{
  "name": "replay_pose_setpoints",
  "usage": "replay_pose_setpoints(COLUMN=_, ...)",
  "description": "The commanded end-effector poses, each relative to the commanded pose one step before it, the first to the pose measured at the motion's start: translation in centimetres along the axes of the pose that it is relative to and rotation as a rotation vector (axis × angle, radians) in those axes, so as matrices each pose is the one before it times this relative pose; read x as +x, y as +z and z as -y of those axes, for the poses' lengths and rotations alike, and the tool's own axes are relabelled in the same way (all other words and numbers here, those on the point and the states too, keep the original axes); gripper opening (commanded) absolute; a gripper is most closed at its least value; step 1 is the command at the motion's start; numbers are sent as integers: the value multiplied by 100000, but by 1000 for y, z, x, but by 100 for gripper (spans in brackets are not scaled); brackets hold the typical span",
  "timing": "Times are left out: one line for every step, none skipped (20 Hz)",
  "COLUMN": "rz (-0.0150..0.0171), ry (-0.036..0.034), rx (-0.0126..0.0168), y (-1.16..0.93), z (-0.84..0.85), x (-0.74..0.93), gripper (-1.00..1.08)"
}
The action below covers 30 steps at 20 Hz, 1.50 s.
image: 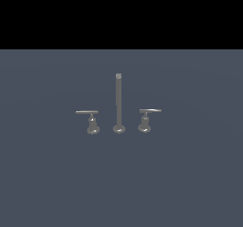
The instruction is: Turn on the faucet by rotating a designated handle.
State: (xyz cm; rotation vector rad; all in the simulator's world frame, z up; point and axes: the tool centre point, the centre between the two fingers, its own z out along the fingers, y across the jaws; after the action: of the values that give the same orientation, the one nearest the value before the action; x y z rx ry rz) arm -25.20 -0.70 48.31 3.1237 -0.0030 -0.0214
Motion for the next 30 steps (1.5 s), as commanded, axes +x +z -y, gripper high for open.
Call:
replay_pose_setpoints(rz=0, ry=0, rx=0, y=0, z=-1, x=0, gripper=-100)
replay_pose_setpoints(rz=0, ry=69, rx=-1, y=13, z=7, x=2, gripper=-100)
replay_pose_setpoints(rz=1, ry=138, rx=3, y=40, z=37, x=8, gripper=-100)
replay_pose_setpoints(rz=2, ry=267, rx=4, y=67, z=51, x=13, gripper=-100)
replay_pose_setpoints(rz=2, ry=365, rx=6, y=94, z=75, x=19, gripper=-100)
replay_pose_setpoints(rz=3, ry=473, rx=8, y=121, z=95, x=24, gripper=-100)
replay_pose_setpoints(rz=4, ry=582, rx=9, y=147, z=116, x=29, gripper=-100)
replay_pose_setpoints(rz=4, ry=683, rx=11, y=174, z=138, x=35, gripper=-100)
replay_pose_setpoints(rz=5, ry=793, rx=13, y=201, z=159, x=40, gripper=-100)
replay_pose_setpoints(rz=6, ry=898, rx=15, y=228, z=181, x=46, gripper=-100)
replay_pose_setpoints(rz=6, ry=1003, rx=16, y=256, z=202, x=51, gripper=-100)
replay_pose_setpoints(rz=7, ry=1113, rx=18, y=283, z=223, x=57, gripper=-100)
replay_pose_setpoints(rz=8, ry=1218, rx=20, y=310, z=246, x=63, gripper=-100)
replay_pose_setpoints(rz=8, ry=1326, rx=22, y=337, z=267, x=68, gripper=-100)
replay_pose_setpoints(rz=9, ry=1433, rx=24, y=365, z=289, x=74, gripper=-100)
replay_pose_setpoints(rz=9, ry=1542, rx=27, y=392, z=311, x=80, gripper=-100)
replay_pose_setpoints(rz=10, ry=1648, rx=29, y=420, z=334, x=86, gripper=-100)
replay_pose_setpoints(rz=10, ry=1759, rx=31, y=448, z=355, x=92, gripper=-100)
replay_pose_setpoints(rz=11, ry=1867, rx=34, y=476, z=378, x=98, gripper=-100)
replay_pose_setpoints(rz=11, ry=1976, rx=37, y=504, z=401, x=104, gripper=-100)
replay_pose_setpoints(rz=12, ry=2077, rx=39, y=529, z=422, x=110, gripper=-100)
replay_pose_setpoints(rz=12, ry=2117, rx=41, y=540, z=431, x=112, gripper=-100)
replay_pose_setpoints(rz=12, ry=2119, rx=42, y=541, z=433, x=113, gripper=-100)
replay_pose_setpoints(rz=12, ry=2122, rx=43, y=542, z=434, x=113, gripper=-100)
replay_pose_setpoints(rz=12, ry=2123, rx=44, y=543, z=436, x=113, gripper=-100)
replay_pose_setpoints(rz=12, ry=2127, rx=45, y=544, z=437, x=114, gripper=-100)
replay_pose_setpoints(rz=12, ry=2128, rx=46, y=545, z=439, x=115, gripper=-100)
replay_pose_setpoints(rz=13, ry=2129, rx=48, y=545, z=441, x=115, gripper=-100)
replay_pose_setpoints(rz=13, ry=2131, rx=49, y=546, z=442, x=116, gripper=-100)
replay_pose_setpoints(rz=14, ry=2131, rx=51, y=547, z=444, x=116, gripper=-100)
